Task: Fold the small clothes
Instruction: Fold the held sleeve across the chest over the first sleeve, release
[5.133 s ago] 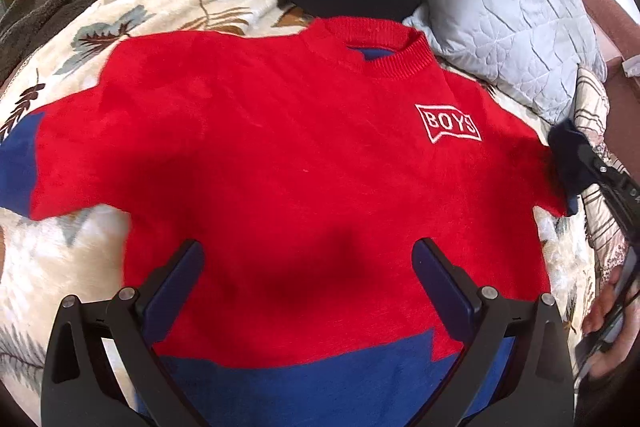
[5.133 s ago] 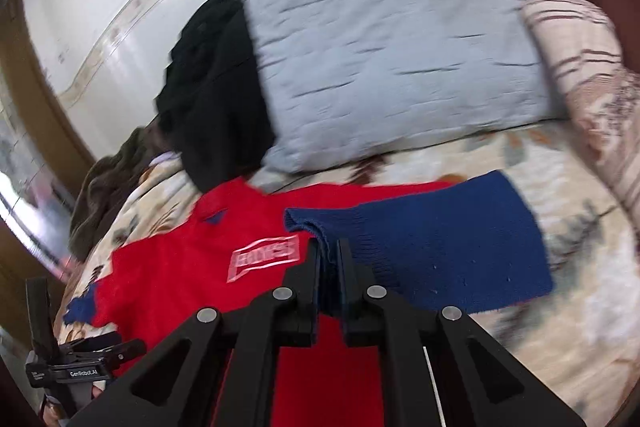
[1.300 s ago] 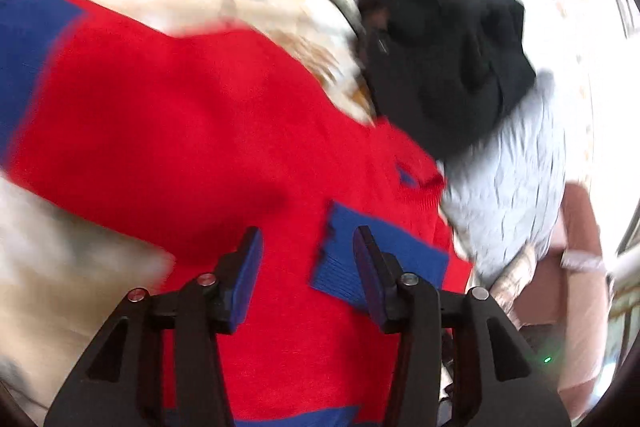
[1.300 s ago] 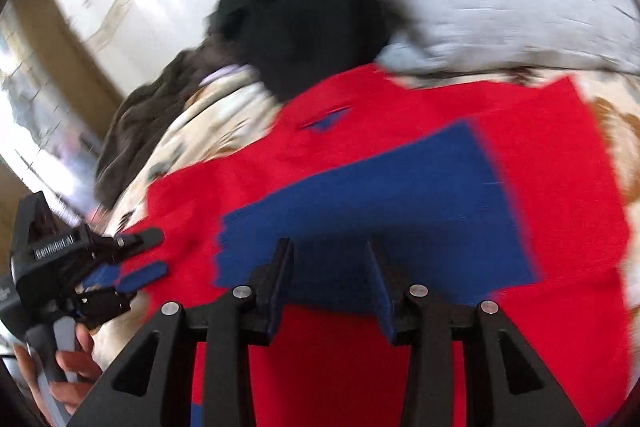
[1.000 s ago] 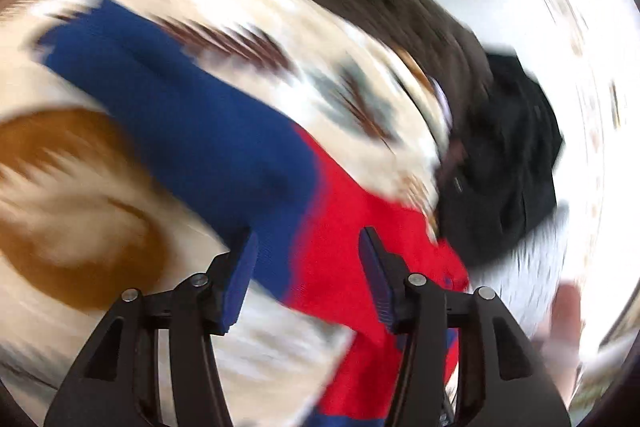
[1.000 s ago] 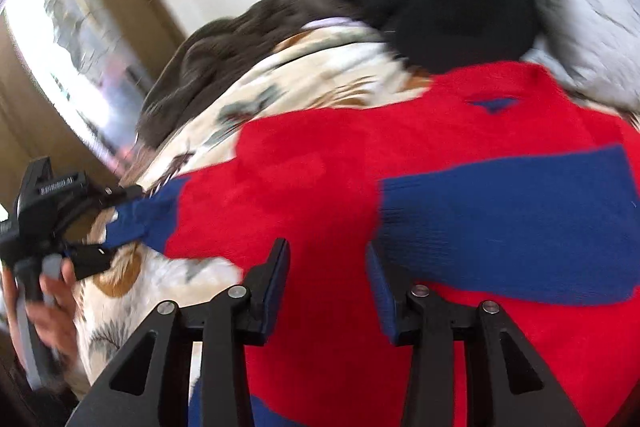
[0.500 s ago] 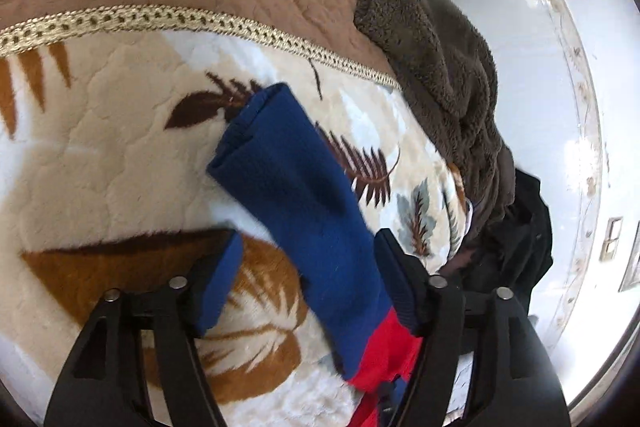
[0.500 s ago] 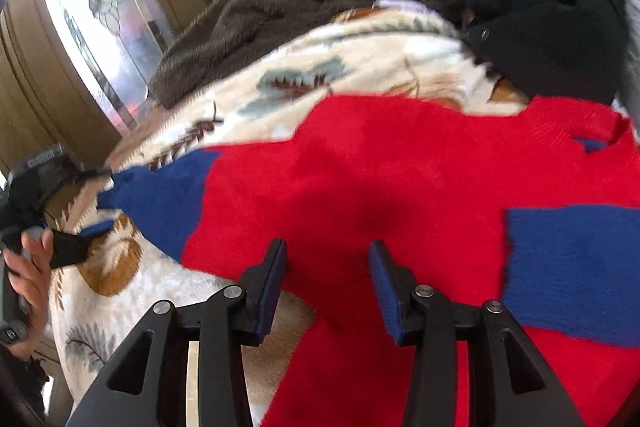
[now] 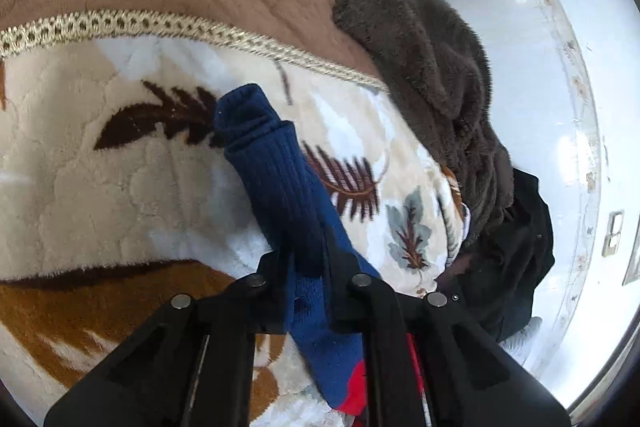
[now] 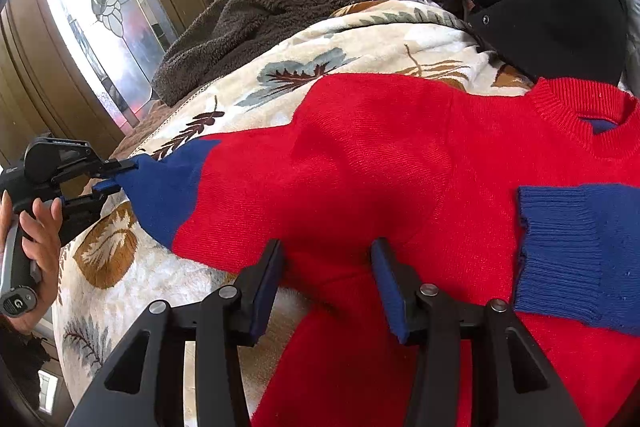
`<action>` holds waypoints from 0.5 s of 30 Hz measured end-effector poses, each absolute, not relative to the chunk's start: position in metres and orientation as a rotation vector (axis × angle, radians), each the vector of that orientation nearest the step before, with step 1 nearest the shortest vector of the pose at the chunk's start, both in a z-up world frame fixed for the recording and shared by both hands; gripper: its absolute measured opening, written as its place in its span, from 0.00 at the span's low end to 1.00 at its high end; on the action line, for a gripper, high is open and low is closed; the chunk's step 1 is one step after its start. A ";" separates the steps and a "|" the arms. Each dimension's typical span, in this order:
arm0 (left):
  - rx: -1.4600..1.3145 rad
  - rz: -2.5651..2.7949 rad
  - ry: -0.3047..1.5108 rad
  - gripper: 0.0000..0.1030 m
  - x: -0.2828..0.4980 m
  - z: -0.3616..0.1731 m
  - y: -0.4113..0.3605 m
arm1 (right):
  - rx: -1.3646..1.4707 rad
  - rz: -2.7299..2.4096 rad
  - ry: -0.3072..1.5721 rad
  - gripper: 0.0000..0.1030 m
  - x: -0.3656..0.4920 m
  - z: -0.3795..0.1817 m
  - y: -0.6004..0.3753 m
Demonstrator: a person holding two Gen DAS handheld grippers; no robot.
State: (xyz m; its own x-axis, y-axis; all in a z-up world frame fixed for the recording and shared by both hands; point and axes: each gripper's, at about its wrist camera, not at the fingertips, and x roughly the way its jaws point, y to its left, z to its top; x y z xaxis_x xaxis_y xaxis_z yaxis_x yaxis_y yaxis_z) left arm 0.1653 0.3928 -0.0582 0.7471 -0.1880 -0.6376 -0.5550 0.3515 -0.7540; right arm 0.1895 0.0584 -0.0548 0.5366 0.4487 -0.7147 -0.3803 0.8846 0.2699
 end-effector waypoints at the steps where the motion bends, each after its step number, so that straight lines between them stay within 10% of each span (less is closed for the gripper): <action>1: -1.211 0.257 0.719 0.08 0.164 -0.054 0.391 | 0.085 0.494 0.875 0.46 0.189 -0.054 0.058; 15: -1.058 0.083 0.672 0.08 0.171 0.027 0.312 | 0.138 0.325 0.837 0.46 0.181 -0.036 -0.034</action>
State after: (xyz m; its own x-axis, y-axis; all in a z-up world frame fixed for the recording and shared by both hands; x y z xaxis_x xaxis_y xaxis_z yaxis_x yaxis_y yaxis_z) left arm 0.1708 0.3118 0.0272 0.7996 -0.2480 -0.5469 -0.3741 0.5067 -0.7767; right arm 0.1812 -0.0336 -0.0362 0.6237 0.3360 -0.7057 -0.2282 0.9418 0.2467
